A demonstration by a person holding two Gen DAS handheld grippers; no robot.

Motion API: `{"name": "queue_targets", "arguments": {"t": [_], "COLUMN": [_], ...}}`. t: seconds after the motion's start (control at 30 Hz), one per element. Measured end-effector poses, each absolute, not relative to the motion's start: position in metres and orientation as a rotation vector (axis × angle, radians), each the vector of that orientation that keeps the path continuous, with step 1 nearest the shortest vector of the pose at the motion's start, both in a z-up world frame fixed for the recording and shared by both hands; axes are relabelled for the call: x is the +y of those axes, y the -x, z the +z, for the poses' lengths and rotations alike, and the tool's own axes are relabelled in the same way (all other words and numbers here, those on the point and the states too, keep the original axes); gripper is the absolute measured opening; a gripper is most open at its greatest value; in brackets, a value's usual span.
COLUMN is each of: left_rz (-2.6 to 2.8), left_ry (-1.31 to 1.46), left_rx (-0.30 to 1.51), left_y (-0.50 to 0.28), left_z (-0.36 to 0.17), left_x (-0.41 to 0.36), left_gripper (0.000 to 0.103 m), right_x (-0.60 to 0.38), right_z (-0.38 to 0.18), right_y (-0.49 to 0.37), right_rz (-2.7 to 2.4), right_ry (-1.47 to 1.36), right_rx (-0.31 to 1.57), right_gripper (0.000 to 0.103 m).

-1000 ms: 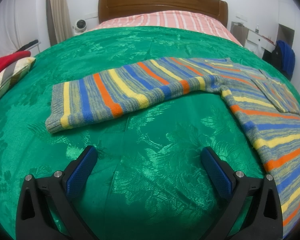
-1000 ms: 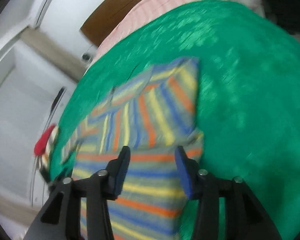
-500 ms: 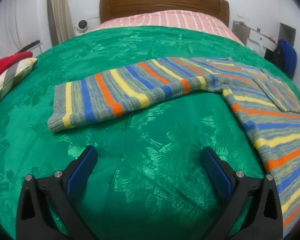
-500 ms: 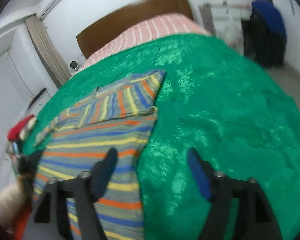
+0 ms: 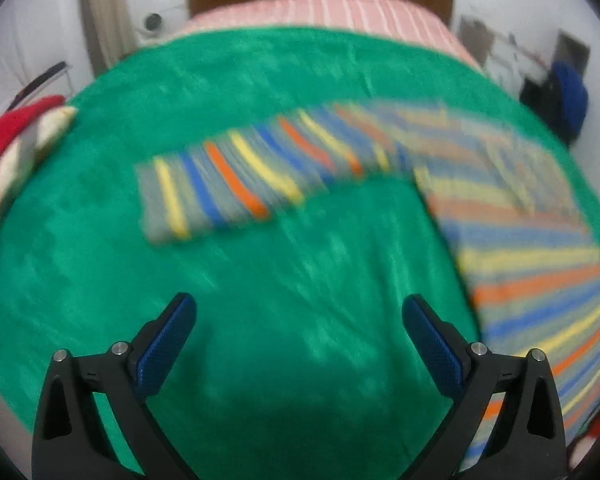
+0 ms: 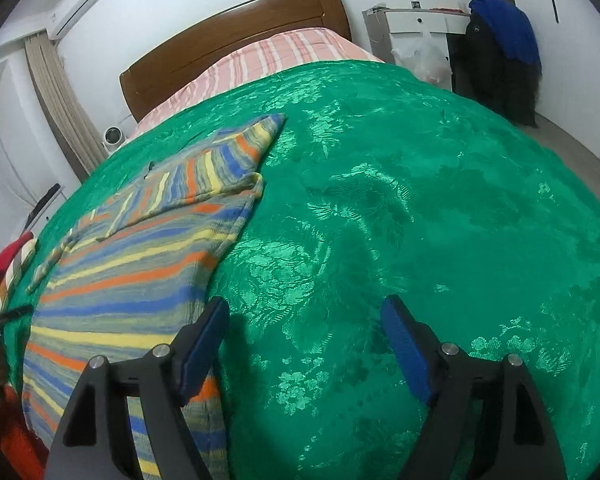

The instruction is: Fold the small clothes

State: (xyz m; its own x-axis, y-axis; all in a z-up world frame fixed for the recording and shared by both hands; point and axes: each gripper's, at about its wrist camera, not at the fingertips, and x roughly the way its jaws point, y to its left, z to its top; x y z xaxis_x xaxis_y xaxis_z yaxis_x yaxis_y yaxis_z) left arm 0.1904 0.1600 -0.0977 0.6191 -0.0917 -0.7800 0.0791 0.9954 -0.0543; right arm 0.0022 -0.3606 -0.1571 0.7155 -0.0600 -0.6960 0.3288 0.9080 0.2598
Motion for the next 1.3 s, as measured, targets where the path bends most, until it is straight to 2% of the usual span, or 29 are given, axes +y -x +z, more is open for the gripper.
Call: {"name": "queue_targets", "arguments": {"t": [0.13,0.27,0.33,0.4,0.43,0.47,0.5,0.53,0.57,0.6,0.67,0.77,0.93,1.0,1.1,1.13,1.17,1.2,1.23,1.27,1.3], "left_rz": [-0.01,0.118,0.138,0.126,0.116,0.104,0.092,0.086,0.075,0.074,0.07,-0.007,-0.264,-0.364,-0.464,-0.498,-0.544,-0.566,-0.577,-0.583,-0.595], "left_ry": [0.158,0.286,0.327,0.357,0.356,0.338,0.297,0.254,0.223,0.208,0.203,0.17,0.021,-0.041,-0.099,-0.119,-0.141,-0.154,-0.166,-0.166,-0.154], "left_rx": [0.896,1.019,1.063,1.084,1.083,1.075,1.071,1.074,1.078,1.072,1.033,0.928,0.769,0.738,0.738,0.758,0.805,0.843,0.87,0.867,0.853], "left_y": [-0.241,-0.293,-0.305,-0.31,-0.31,-0.31,-0.31,-0.311,-0.312,-0.314,-0.314,-0.315,-0.299,-0.288,-0.276,-0.274,-0.271,-0.268,-0.267,-0.262,-0.255], "left_z": [-0.071,-0.1,-0.116,-0.129,-0.131,-0.133,-0.132,-0.131,-0.13,-0.124,-0.108,-0.053,0.037,0.053,0.045,0.034,0.016,0.003,-0.008,-0.016,-0.021], "left_x": [0.22,0.267,0.274,0.269,0.264,0.257,0.247,0.24,0.233,0.226,0.218,0.184,0.068,0.014,-0.054,-0.075,-0.099,-0.112,-0.12,-0.123,-0.121], "left_gripper": [0.102,0.101,0.095,0.075,0.073,0.065,0.039,0.02,0.005,0.004,0.003,0.003,0.003,0.004,0.005,0.009,0.028,0.062,0.075,0.081,0.081], "right_x": [-0.355,-0.352,-0.352,-0.351,-0.35,-0.35,-0.349,-0.348,-0.348,-0.347,-0.347,-0.347,-0.346,-0.346,-0.346,-0.346,-0.346,-0.346,-0.346,-0.346,-0.346], "right_z": [-0.159,-0.159,-0.16,-0.16,-0.16,-0.161,-0.161,-0.162,-0.162,-0.162,-0.162,-0.162,-0.163,-0.163,-0.163,-0.163,-0.163,-0.163,-0.163,-0.163,-0.163], "right_y": [-0.002,-0.002,-0.002,-0.002,-0.002,-0.003,-0.004,-0.005,-0.005,-0.006,-0.006,-0.006,-0.008,-0.008,-0.008,-0.008,-0.007,-0.008,-0.007,-0.007,-0.007], "right_rz": [-0.226,-0.236,-0.238,-0.24,-0.242,-0.244,-0.245,-0.246,-0.247,-0.248,-0.246,-0.244,-0.245,-0.245,-0.245,-0.245,-0.245,-0.244,-0.243,-0.243,-0.242], "right_ry": [-0.363,-0.339,-0.334,-0.327,-0.323,-0.317,-0.311,-0.302,-0.297,-0.293,-0.296,-0.305,-0.305,-0.306,-0.305,-0.305,-0.305,-0.304,-0.305,-0.304,-0.305], "right_rx": [0.749,0.75,0.747,0.746,0.746,0.747,0.749,0.751,0.752,0.753,0.753,0.751,0.753,0.752,0.752,0.752,0.752,0.752,0.751,0.751,0.751], "right_gripper": [0.081,0.081,0.081,0.081,0.082,0.082,0.083,0.084,0.084,0.084,0.084,0.084,0.084,0.084,0.084,0.084,0.084,0.084,0.084,0.084,0.084]}}
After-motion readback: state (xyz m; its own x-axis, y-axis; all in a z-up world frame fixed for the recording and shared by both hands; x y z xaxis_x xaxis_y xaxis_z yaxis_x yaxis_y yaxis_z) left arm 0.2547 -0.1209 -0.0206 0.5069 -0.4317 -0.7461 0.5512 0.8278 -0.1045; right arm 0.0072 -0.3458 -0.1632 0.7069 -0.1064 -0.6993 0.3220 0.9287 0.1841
